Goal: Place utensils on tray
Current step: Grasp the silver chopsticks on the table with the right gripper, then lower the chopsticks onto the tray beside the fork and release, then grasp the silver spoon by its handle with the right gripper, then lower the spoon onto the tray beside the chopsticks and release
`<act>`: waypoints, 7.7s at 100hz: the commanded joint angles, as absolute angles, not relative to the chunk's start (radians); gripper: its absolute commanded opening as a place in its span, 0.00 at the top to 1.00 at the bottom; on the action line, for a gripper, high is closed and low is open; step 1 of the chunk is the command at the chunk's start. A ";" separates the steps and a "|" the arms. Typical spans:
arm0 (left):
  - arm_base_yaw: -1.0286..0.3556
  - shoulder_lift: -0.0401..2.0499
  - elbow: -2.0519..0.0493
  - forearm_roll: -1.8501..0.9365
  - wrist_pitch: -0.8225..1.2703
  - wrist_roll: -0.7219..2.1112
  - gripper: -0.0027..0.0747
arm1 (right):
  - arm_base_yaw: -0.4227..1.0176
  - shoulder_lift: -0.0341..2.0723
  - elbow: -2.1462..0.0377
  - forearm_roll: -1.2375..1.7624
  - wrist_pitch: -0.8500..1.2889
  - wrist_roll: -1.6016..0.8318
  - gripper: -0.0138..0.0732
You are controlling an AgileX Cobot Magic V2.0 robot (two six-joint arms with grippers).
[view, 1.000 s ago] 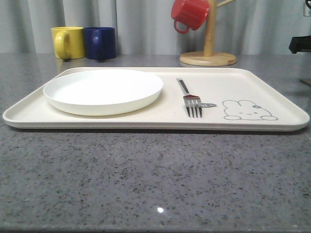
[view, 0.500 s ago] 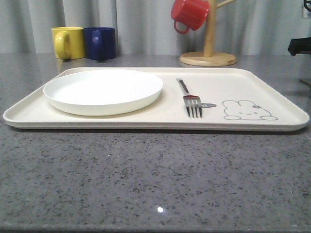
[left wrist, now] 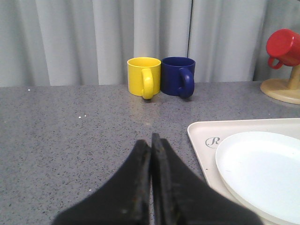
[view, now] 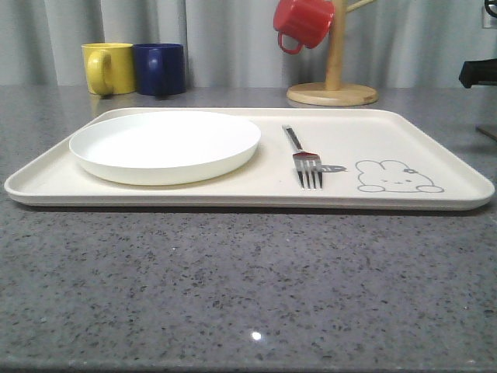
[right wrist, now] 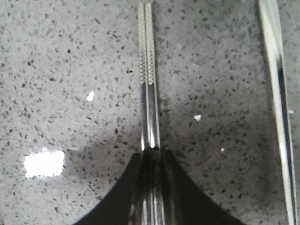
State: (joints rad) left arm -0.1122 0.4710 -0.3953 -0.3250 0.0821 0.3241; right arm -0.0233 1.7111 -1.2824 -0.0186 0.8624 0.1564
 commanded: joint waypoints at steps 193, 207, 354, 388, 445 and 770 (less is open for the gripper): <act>-0.111 0.475 -0.424 -0.336 0.000 0.325 0.99 | 0.418 1.708 -1.369 0.020 0.747 0.528 0.54; -0.111 0.475 -0.424 -0.336 0.000 0.325 0.99 | 0.418 1.705 -1.380 0.015 0.754 0.528 0.50; -0.111 0.475 -0.424 -0.336 0.000 0.325 0.99 | -0.276 1.610 -1.395 0.117 1.004 -0.084 0.50; -0.111 0.475 -0.424 -0.336 0.000 0.325 0.99 | -0.287 1.639 -1.365 0.117 0.963 -0.118 0.50; -0.111 0.475 -0.424 -0.336 0.000 0.325 0.99 | -0.286 1.650 -1.363 0.163 0.934 -0.173 0.51; -0.111 0.475 -0.424 -0.336 0.000 0.325 0.99 | 0.292 1.686 -1.374 0.086 0.835 0.341 0.56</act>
